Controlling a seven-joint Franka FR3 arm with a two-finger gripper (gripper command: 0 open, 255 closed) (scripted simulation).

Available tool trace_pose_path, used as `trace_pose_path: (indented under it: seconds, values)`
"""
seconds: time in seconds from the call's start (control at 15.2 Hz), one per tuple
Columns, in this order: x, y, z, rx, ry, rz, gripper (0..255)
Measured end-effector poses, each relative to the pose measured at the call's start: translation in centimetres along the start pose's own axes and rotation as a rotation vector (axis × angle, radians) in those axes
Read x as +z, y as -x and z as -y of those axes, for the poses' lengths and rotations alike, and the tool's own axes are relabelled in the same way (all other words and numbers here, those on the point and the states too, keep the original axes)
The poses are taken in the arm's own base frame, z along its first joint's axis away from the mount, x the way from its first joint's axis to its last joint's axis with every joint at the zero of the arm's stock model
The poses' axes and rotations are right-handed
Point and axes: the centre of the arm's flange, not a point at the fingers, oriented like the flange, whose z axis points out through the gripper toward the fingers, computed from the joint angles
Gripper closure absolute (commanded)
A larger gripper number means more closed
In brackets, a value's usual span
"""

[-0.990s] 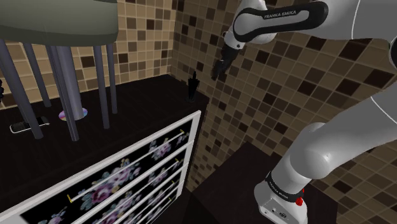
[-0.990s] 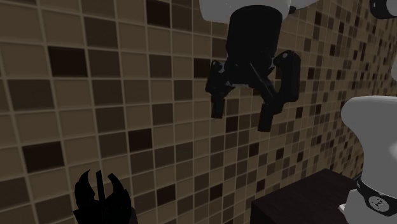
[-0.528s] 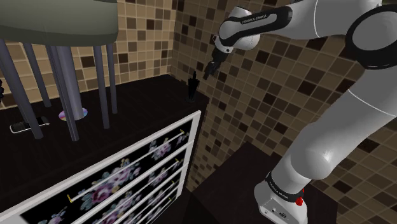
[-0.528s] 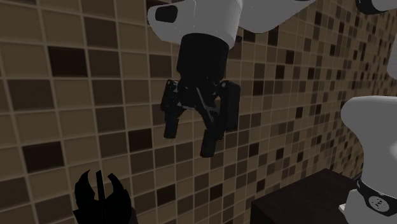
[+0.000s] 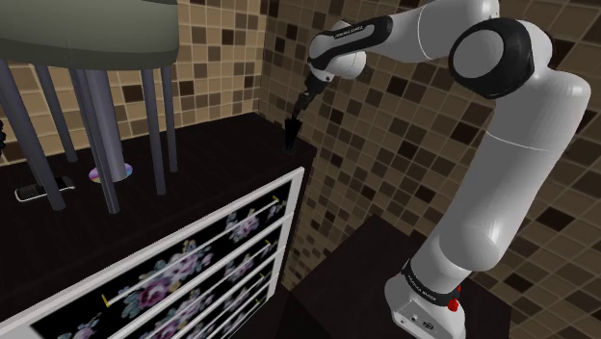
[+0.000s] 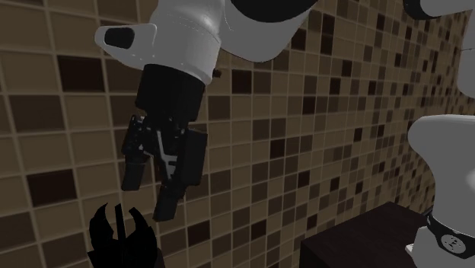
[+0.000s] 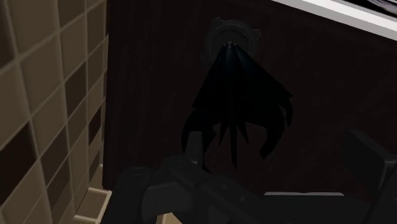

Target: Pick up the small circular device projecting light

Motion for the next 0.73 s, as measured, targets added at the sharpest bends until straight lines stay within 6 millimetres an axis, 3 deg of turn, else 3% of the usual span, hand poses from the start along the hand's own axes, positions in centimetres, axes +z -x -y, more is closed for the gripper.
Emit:
trace_pose_path:
  seconds: [0.53, 0.59, 0.73]
  values:
    - [3.9, 0.6, -0.3, -0.009, -0.002, -0.007, 0]
    - [4.1, 0.7, -0.3, -0.010, -0.002, -0.007, 255]
    - [4.1, 0.7, -0.3, -0.010, -0.001, -0.008, 255]
